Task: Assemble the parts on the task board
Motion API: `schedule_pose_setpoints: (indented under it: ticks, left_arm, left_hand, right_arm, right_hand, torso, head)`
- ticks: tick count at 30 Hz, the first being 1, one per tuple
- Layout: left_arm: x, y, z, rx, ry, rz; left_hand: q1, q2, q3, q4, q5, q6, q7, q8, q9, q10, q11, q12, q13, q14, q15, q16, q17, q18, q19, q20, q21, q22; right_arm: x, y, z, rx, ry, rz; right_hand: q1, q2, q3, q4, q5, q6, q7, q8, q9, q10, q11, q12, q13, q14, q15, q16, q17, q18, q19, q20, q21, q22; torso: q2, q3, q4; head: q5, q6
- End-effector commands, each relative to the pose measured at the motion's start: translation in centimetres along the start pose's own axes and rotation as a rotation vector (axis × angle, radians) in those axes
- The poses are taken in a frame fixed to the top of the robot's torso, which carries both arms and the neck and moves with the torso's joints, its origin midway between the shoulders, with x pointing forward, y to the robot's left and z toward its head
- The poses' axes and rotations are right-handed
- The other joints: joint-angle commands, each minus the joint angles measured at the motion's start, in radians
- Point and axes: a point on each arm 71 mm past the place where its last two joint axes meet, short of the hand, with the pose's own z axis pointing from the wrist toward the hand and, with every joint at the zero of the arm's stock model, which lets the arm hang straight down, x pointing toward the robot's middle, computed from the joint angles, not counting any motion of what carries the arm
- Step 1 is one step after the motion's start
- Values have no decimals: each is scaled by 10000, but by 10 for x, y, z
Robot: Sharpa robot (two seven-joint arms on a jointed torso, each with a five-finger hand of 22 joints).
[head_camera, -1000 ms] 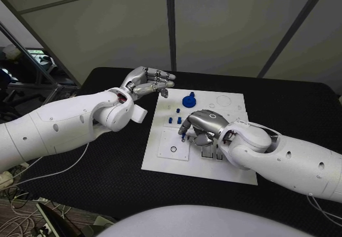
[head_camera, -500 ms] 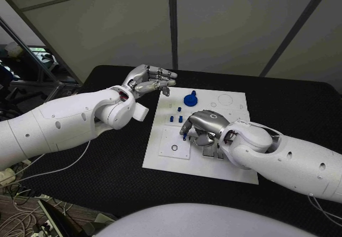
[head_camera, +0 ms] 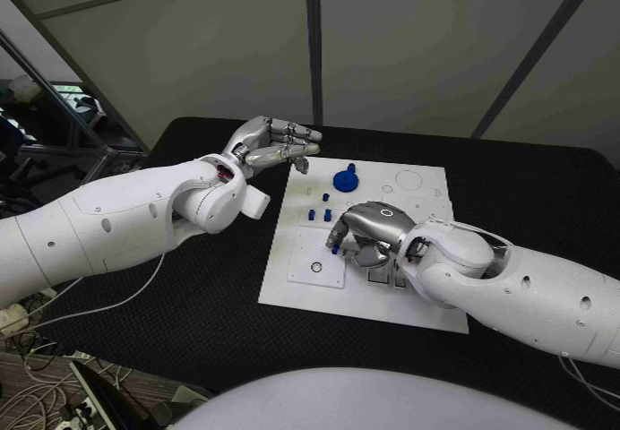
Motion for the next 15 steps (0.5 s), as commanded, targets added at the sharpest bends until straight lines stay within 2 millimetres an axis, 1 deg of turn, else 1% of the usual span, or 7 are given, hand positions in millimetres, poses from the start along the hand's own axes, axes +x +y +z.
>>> schedule_pose_setpoints:
  ticks: [1, 12, 14, 15]
  left_arm:
    - [1, -1, 1, 32, 111, -75]
    - [1, -1, 1, 9, 141, -86]
    - [1, -1, 1, 3, 145, -87]
    - [1, -1, 1, 0, 147, -88]
  left_hand:
    - [11, 69, -53, -22, -46, -35, -11, 68, -1, -53, -25, 41, -3, -12, 30, -48, -13, -127, 4, 95, -10, 7]
    - [11, 69, -53, -22, -46, -35, -11, 68, -1, -53, -25, 41, -3, -12, 30, -48, -13, -127, 4, 95, -10, 7]
    - [11, 69, -53, -22, -46, -35, -11, 68, -1, -53, -25, 41, -3, -12, 30, -48, -13, -127, 4, 95, -10, 7]
    - [11, 69, -53, -22, -46, -35, -11, 68, -1, -53, -25, 41, -3, -12, 30, -48, -13, -127, 4, 95, -10, 7]
  right_arm:
    - [1, 0, 0, -5, 250, -117]
    - [4, 0, 2, 73, 468, -244]
    - [5, 0, 2, 98, 548, -270]
    - [5, -1, 3, 104, 588, -280]
  right_hand:
    - [-47, 53, -6, 21, 60, 39, 40, -56, 12, 185, -134, 44, 17, 383, -18, 65, 12, 139, -70, 1, 63, 13]
    - [-110, 41, -61, 38, 48, 20, 43, -72, 18, 158, -133, 24, 19, 366, -10, 29, -55, 141, -99, 13, 66, 19]
    - [-209, 5, -134, 74, 53, -113, 92, -149, -2, -22, -86, -67, -16, 347, 35, 18, -84, 135, -145, 41, 54, 17]
    - [-285, -26, -168, 108, 87, -243, 152, -210, -26, -278, -22, -127, -78, 330, 91, -8, -128, 127, -177, 72, 37, 10]
  torso:
    - [0, -1, 9]
    - [0, 0, 4]
    - [1, -2, 1]
    - [-1, -4, 0]
  head:
    - [-10, -12]
    - [7, -27]
    - [5, -28]
    - [3, -31]
